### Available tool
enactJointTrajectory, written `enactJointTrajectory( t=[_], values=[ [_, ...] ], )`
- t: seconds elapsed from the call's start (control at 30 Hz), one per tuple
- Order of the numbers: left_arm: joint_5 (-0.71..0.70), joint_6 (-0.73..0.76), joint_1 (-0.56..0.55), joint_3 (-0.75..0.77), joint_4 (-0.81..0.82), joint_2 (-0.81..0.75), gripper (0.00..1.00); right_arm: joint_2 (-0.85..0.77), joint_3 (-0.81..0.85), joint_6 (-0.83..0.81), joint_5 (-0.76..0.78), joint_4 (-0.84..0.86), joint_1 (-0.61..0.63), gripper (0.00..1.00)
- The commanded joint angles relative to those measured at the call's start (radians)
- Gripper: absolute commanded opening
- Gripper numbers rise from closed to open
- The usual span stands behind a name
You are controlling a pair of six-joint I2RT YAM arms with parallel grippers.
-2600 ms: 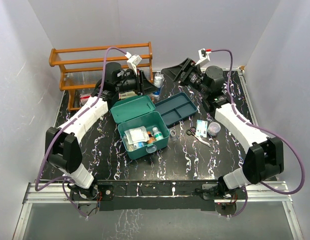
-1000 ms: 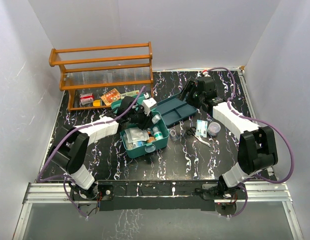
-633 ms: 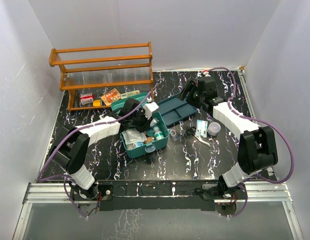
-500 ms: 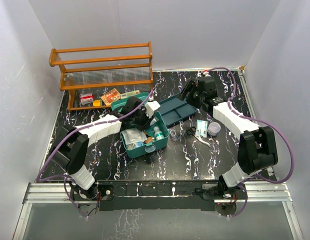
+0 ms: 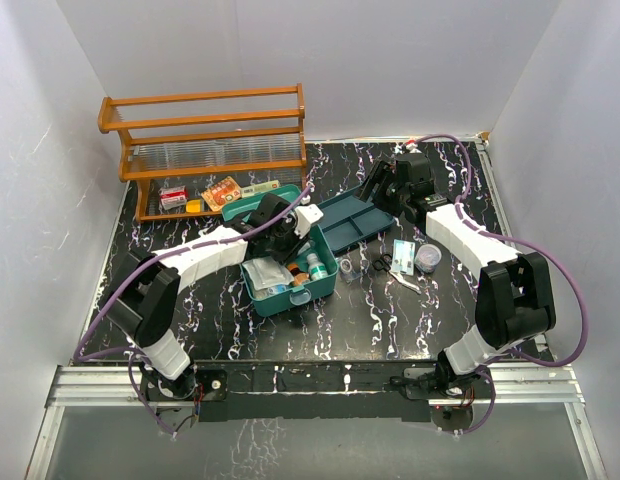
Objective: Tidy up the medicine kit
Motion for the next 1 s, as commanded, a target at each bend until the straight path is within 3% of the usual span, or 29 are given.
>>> enactJointTrajectory(
  t=[0.0, 0.13, 0.37, 0.63, 0.97],
  values=[
    [0.004, -0.015, -0.001, 0.047, -0.028, -0.006, 0.34, -0.004, 0.019, 0.003, -0.006, 0.033, -0.004, 0.63],
    [0.043, -0.024, -0.002, 0.052, -0.020, -0.021, 0.41, -0.006, 0.017, 0.003, -0.007, 0.034, -0.004, 0.63],
    [0.042, -0.031, -0.002, 0.048, -0.006, -0.028, 0.42, -0.010, 0.009, 0.003, -0.009, 0.037, -0.005, 0.63],
    [0.005, -0.017, -0.002, 0.029, 0.015, -0.023, 0.24, -0.014, 0.003, 0.005, -0.009, 0.042, -0.006, 0.63],
    [-0.055, 0.052, -0.022, -0.036, 0.054, -0.036, 0.20, -0.015, -0.003, 0.004, -0.008, 0.044, -0.006, 0.63]
  ],
)
